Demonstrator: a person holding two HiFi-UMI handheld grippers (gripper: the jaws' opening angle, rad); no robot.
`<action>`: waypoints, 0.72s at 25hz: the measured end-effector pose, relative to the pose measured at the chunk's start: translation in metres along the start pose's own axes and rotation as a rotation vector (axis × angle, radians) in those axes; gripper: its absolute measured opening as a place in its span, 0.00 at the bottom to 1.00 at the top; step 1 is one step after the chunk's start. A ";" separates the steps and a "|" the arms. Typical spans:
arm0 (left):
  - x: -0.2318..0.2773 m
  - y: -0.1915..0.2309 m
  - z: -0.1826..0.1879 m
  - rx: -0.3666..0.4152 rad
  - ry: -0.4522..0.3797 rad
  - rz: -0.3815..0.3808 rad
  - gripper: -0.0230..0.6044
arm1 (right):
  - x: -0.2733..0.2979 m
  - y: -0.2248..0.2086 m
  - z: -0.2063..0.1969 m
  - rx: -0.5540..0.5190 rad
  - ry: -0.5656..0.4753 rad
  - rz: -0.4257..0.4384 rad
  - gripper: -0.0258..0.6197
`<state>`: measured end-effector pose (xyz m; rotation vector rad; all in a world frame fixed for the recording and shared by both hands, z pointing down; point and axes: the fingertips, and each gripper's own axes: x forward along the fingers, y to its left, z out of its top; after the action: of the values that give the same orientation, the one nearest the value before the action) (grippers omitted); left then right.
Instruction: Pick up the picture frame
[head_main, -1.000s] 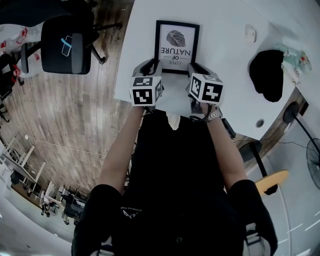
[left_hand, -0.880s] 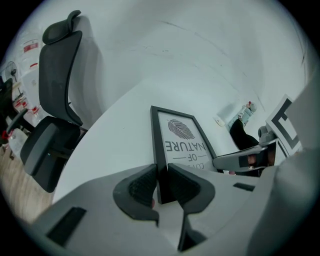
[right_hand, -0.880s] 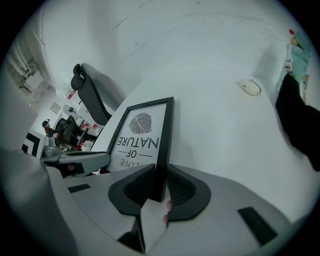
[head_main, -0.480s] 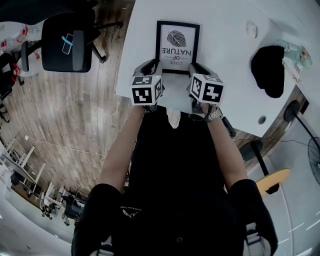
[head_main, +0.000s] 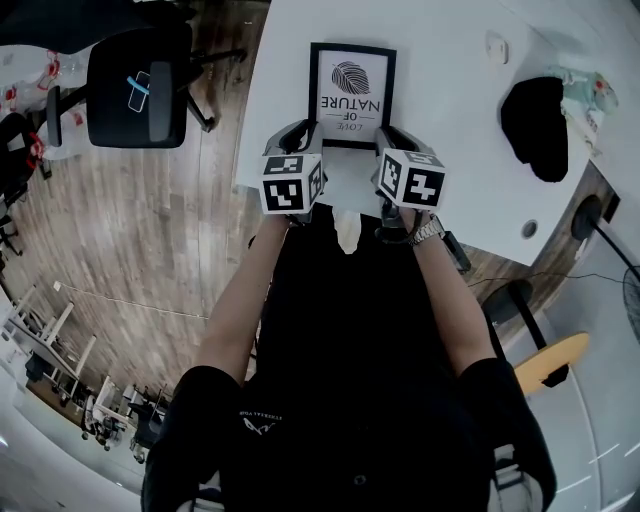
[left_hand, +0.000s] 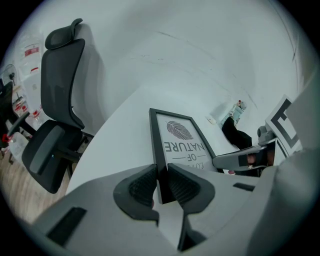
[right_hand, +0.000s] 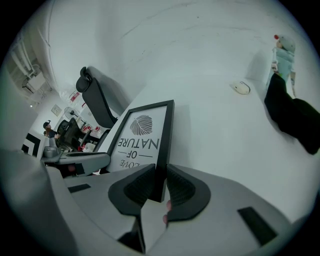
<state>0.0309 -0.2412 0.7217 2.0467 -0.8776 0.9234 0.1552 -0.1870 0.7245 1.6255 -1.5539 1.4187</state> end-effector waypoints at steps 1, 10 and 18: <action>-0.002 0.000 0.000 0.006 -0.005 -0.001 0.15 | -0.002 0.001 -0.001 0.001 -0.008 -0.004 0.15; -0.031 -0.010 -0.015 0.038 -0.031 -0.024 0.15 | -0.029 0.013 -0.024 0.037 -0.055 -0.018 0.15; -0.061 -0.010 -0.029 0.067 -0.055 -0.044 0.15 | -0.052 0.031 -0.047 0.077 -0.104 -0.043 0.14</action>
<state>-0.0017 -0.1948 0.6828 2.1487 -0.8377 0.8879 0.1196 -0.1316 0.6851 1.7929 -1.5280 1.4069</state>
